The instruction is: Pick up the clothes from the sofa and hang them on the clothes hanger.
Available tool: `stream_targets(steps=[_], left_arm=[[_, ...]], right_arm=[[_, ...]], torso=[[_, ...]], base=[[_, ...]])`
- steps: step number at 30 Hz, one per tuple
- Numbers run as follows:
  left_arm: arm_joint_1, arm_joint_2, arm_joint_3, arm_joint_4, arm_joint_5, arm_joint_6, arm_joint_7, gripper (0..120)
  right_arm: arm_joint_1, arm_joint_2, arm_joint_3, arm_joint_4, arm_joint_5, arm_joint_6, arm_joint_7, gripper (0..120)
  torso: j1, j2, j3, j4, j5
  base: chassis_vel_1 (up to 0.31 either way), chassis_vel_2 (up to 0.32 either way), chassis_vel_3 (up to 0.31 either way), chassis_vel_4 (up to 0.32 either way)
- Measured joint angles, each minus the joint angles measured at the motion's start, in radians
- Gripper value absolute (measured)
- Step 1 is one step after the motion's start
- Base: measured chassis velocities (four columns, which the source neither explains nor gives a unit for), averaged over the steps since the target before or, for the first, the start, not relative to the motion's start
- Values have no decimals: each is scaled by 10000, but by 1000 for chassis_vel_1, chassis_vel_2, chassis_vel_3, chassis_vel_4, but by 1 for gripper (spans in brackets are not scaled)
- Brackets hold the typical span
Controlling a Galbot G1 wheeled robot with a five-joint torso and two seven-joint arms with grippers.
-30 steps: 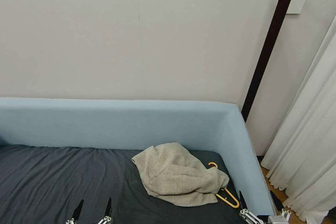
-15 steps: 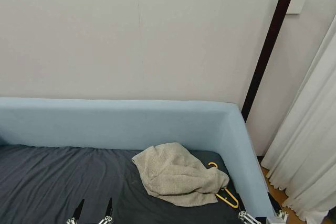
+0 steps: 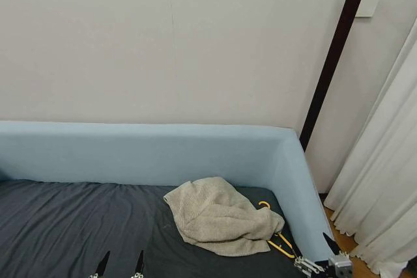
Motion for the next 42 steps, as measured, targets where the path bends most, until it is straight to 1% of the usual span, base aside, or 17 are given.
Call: stream_targets(steps=[1, 4, 5, 8, 9, 10, 12, 13, 15, 16, 17, 21, 22, 25, 34, 38, 42], left_arm=[[0, 0, 0, 0, 0, 0, 0, 100], [106, -46, 0, 77, 67, -25, 34, 100], [106, -46, 0, 77, 67, -25, 34, 100], [179, -168, -8, 125, 95, -29, 60, 100], [201, -203, -7, 132, 108, -31, 63, 100], [201, -203, -7, 132, 108, -31, 63, 100], [250, -241, 17, 186, 221, -37, 62, 100], [250, -241, 17, 186, 221, -37, 62, 100], [321, -300, 35, 234, 326, -47, 59, 100], [340, -327, 34, 244, 335, -49, 59, 100], [340, -327, 34, 244, 335, -49, 59, 100], [432, -417, -19, 306, 341, -71, 53, 100], [432, -417, -19, 306, 341, -71, 53, 100], [497, -447, -72, 347, 359, -108, 54, 100], [619, -649, -155, 387, 435, -170, 56, 100], [761, -735, -280, 398, 449, -242, 51, 100], [876, -762, -346, 378, 470, -306, 24, 100]], right_arm=[[0, 0, 0, 0, 0, 0, 0, 100], [1607, -1231, -905, -552, 948, -637, -16, 100], [1607, -1231, -905, -552, 948, -637, -16, 100], [3275, -2123, -2477, -1360, 1489, -918, -196, 100], [3825, -2227, -3007, -1664, 1490, -975, -262, 100], [3825, -2227, -3007, -1664, 1490, -975, -262, 100], [5027, -2230, -4120, -2216, 1508, -1221, -237, 100], [5027, -2230, -4120, -2216, 1508, -1221, -237, 100], [6457, -1916, -5590, -2880, 1526, -1610, -139, 100], [6798, -1780, -6039, -3105, 1517, -1673, -136, 100], [6798, -1780, -6039, -3105, 1517, -1673, -136, 100], [8330, -997, -8092, -4433, 1649, -1872, -126, 100], [8330, -997, -8092, -4433, 1649, -1872, -126, 100], [9212, -359, -9036, -5367, 1873, -1875, -130, 100], [10165, 1218, -9992, -7193, 1944, -1795, -206, 100], [10047, 2189, -10100, -8118, 838, -1429, -163, 100], [10163, 2682, -10157, -8768, 411, -1187, -160, 100]], torso=[[0, 0, 0, 0, 0], [1, 0, 1, 3, -2], [1, 0, 1, 3, -2], [1, 0, 0, 0, -6], [1, 0, 1, 0, -5], [1, 0, 1, 0, -5], [1, -1, 1, 0, -3], [1, -1, 1, 0, -3], [1, -1, 0, 3, -8], [2, -1, 1, 3, -6], [2, -1, 1, 3, -6], [1, -1, 1, 0, -6], [1, -1, 1, 0, -6], [2, -1, 1, -1, -8], [2, -1, 0, 0, -9], [1, -1, 0, 0, -7], [1, 0, -1, 0, -8]], base=[[0, 0, 0, 0], [0, 0, 0, 0], [0, 0, 0, 0], [0, 0, 0, 0], [0, 0, 0, 0], [0, 0, 0, 0], [0, 0, 0, 0], [0, 0, 0, 0], [0, 0, 0, 0], [0, 0, 0, 0], [0, 0, 0, 0], [0, 0, 0, 0], [0, 0, 0, 0], [0, 0, 0, 0], [0, 0, 0, 0], [0, 0, 0, 0], [0, 0, 0, 0]])
